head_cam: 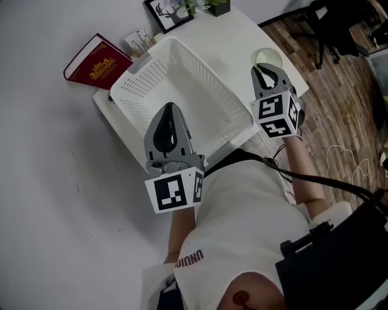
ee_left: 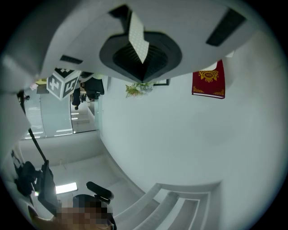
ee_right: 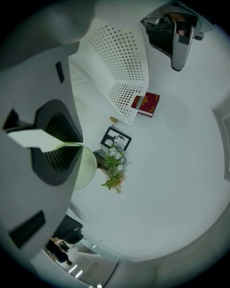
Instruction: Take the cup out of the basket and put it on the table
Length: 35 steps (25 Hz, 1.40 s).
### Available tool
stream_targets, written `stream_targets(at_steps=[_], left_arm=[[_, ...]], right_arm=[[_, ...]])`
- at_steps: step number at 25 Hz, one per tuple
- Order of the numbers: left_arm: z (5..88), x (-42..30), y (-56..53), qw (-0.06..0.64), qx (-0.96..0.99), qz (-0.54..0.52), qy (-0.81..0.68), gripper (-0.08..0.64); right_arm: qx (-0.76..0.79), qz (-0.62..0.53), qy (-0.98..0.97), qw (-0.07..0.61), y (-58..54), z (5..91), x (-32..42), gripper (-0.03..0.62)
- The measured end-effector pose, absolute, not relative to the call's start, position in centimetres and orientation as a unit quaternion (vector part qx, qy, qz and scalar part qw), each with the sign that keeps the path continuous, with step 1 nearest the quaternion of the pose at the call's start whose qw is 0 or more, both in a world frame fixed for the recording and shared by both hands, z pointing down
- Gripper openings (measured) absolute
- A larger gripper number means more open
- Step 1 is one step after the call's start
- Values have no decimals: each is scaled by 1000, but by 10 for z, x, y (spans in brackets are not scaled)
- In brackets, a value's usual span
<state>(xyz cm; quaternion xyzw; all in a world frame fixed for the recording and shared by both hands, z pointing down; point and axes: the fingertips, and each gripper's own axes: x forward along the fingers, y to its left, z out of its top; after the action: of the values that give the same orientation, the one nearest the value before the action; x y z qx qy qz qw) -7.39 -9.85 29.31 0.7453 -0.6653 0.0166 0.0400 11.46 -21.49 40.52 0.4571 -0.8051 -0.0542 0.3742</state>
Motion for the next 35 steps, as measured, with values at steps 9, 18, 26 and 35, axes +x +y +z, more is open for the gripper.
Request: stream_targets(at_steps=[9,18,26,35], left_arm=[[295,-70,-100,40,749,19,-662,11],[300,-67,-99,44,750,26,-659,11],[302,-64,-98,43,751,31,-659,11],[302,-65,-96,51,748,25,-661,11]], right_arm=[[451,-14,-803,390,-207,433,124,38],[437,25,-795,421,-196,468,136,38],[422,53,-789,442,-187,496,144,38],[408,73,-787,457,-179,517,145,38]])
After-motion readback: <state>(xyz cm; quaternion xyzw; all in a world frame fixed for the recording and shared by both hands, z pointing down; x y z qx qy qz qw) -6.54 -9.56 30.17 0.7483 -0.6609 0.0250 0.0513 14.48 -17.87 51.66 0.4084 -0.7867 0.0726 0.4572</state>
